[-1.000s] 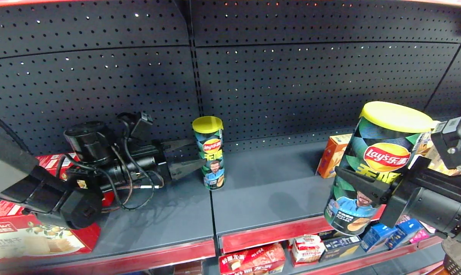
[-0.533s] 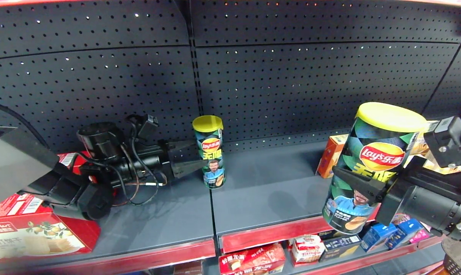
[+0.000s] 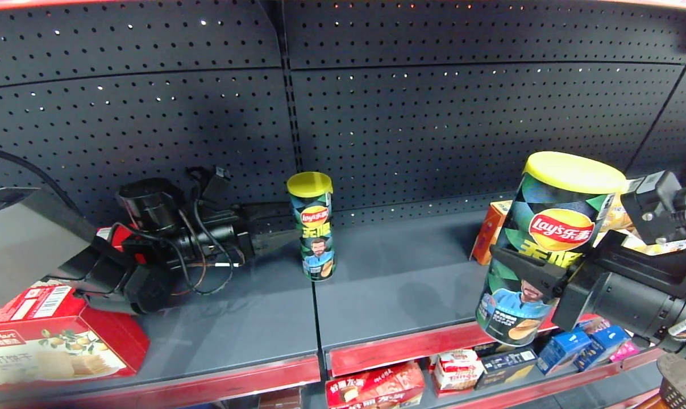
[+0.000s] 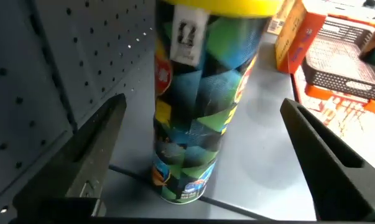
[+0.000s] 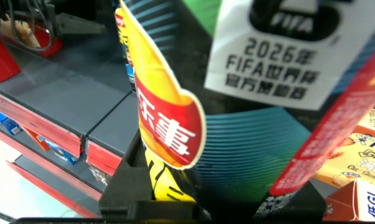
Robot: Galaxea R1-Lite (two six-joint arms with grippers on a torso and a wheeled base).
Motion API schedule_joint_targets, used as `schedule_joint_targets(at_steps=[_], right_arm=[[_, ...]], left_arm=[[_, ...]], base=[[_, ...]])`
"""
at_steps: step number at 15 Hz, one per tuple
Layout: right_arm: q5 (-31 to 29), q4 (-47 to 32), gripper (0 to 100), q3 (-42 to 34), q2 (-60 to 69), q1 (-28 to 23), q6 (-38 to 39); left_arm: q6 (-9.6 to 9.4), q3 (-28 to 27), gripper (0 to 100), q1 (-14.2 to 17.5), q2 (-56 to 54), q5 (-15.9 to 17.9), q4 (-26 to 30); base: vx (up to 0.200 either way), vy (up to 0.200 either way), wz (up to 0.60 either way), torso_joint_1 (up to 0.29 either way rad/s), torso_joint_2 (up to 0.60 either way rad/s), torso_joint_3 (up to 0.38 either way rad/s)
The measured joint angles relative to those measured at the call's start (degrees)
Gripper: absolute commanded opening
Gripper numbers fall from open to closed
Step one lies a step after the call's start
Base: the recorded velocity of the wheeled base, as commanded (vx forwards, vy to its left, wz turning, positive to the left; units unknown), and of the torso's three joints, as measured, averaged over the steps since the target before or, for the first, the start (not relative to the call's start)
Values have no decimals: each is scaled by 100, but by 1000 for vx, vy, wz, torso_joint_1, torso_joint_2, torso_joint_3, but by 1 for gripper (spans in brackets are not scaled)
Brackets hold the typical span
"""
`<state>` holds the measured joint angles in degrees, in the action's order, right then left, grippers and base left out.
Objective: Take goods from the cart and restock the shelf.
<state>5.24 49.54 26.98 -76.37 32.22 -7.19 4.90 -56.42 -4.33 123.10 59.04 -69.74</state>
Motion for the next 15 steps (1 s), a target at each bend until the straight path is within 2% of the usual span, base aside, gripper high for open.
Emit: schedule_joint_targets(at_steps=[6,9,15], right_arm=[[-2,0,0,-17,-17,-2,2],[-7,0,0,-13,-20,-15,0],[-2,0,0,-22,-33,-77,9]], left_arm=[[22,-378,100,-143,276,156,59],[243,-714,100,-187,418,169,63],[267,-926,100,-363,612,244,68]], base=[[0,0,0,0,0,0],[0,0,0,0,0,0],[0,0,0,0,0,0]])
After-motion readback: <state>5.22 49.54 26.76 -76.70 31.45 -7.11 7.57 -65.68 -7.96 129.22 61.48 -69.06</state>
